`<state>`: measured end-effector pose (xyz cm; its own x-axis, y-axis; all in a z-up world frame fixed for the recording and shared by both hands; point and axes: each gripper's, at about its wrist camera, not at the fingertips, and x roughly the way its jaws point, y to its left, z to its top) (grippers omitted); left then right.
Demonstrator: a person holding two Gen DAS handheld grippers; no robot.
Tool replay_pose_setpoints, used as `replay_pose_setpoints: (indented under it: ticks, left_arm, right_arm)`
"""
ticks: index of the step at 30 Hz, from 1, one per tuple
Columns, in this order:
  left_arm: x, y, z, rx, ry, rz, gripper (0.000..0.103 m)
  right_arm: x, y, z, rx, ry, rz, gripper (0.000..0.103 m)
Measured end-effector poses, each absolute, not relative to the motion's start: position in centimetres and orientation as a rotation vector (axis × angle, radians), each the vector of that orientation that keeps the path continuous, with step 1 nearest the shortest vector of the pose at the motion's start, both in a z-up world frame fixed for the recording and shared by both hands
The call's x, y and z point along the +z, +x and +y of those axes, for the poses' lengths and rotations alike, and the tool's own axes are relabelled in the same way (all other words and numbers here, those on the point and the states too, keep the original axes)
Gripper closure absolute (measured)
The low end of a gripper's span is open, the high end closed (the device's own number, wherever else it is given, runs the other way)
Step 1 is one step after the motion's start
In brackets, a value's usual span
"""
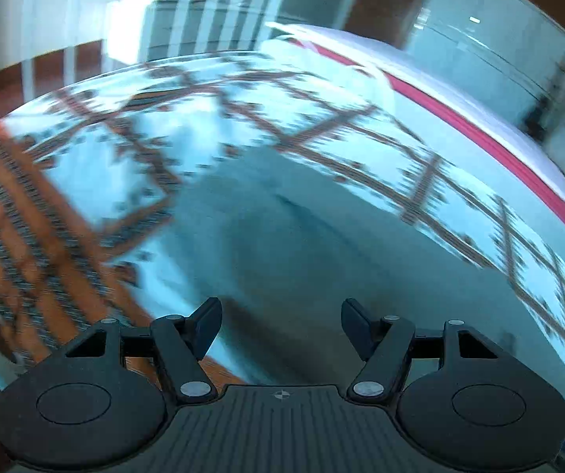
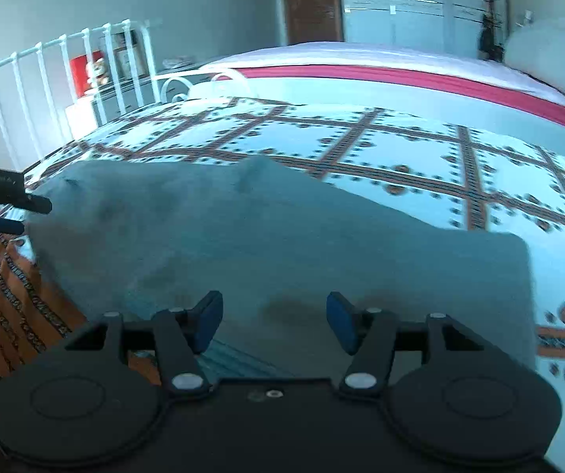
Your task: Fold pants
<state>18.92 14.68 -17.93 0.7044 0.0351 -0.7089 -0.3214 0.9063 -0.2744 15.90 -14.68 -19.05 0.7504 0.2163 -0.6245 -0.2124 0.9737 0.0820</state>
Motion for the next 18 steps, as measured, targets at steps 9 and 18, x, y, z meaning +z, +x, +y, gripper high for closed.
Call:
replay_pose_setpoints:
  ticks: [9, 18]
  left_arm:
    - [-22.8, 20.9, 19.6, 0.239, -0.678, 0.826, 0.036]
    - [-24.1, 21.7, 19.5, 0.210, -0.833, 0.766, 0.054]
  right_arm:
    - [-19.7, 17.3, -11.7, 0.292, 0.002, 0.691, 0.052]
    - [-20.6, 17.4, -12.6, 0.266, 0.044, 0.700, 0.048]
